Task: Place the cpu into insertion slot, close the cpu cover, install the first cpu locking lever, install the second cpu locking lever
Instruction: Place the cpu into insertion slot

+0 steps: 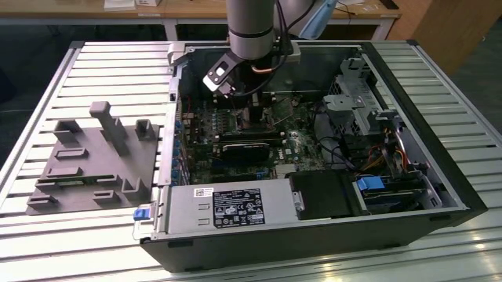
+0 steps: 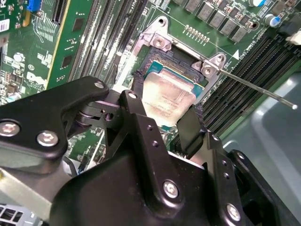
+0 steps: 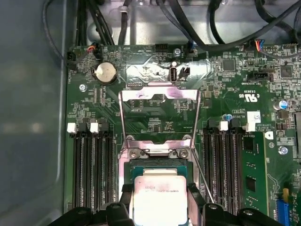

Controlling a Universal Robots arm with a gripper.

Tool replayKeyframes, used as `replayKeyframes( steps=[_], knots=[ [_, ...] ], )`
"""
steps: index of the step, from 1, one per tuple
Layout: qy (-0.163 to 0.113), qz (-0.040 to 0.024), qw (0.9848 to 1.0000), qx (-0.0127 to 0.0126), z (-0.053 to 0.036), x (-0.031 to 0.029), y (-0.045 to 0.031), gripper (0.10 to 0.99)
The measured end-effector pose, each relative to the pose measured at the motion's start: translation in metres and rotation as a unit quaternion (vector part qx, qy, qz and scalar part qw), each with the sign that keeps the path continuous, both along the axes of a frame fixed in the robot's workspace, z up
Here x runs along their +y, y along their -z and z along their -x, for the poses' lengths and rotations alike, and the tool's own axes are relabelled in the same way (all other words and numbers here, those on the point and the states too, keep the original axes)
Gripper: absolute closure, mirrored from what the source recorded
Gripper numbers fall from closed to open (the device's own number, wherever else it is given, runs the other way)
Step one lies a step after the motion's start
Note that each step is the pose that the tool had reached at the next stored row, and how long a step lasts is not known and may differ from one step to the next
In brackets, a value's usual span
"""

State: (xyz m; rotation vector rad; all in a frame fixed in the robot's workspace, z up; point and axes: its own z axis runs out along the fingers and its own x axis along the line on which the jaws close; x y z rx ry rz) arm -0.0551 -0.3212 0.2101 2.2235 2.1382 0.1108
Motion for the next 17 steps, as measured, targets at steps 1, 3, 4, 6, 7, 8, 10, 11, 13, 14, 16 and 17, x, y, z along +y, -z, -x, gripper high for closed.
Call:
replayKeyframes(
  steps=[1,3,4,6,7,8,10,11,13,14,16,17],
  knots=[
    [0.002,-0.0001,1.0,0.0,0.0,-0.0003,0.0003,0.553],
    [0.006,0.0,1.0,0.0,0.0,-0.0014,0.0009,0.553],
    [0.007,0.0,1.0,0.0,0.0,-0.0019,0.0011,0.553],
    [0.008,-0.0002,1.0,-0.0001,-0.0001,-0.0025,0.002,0.553],
    [0.008,-0.0001,1.0,-0.0001,0.0,-0.0026,0.0027,0.553],
    [0.008,-0.0001,1.0,-0.0001,0.0,-0.0026,0.0034,0.553],
    [0.005,0.0,1.0,-0.0001,-0.0001,-0.0026,0.0047,0.553],
    [0.004,-0.0001,1.0,-0.0001,-0.0001,-0.0026,0.0055,0.553],
    [0.002,0.0,1.0,0.0,-0.0001,-0.0026,0.0069,0.553],
    [0.002,-0.0001,1.0,-0.0001,-0.0001,-0.0026,0.0075,0.553],
    [0.002,-0.0001,1.0,0.0,-0.0002,-0.0026,0.0083,0.553],
    [0.002,-0.0001,1.0,0.0,-0.0002,-0.0026,0.009,0.553]
  ],
)
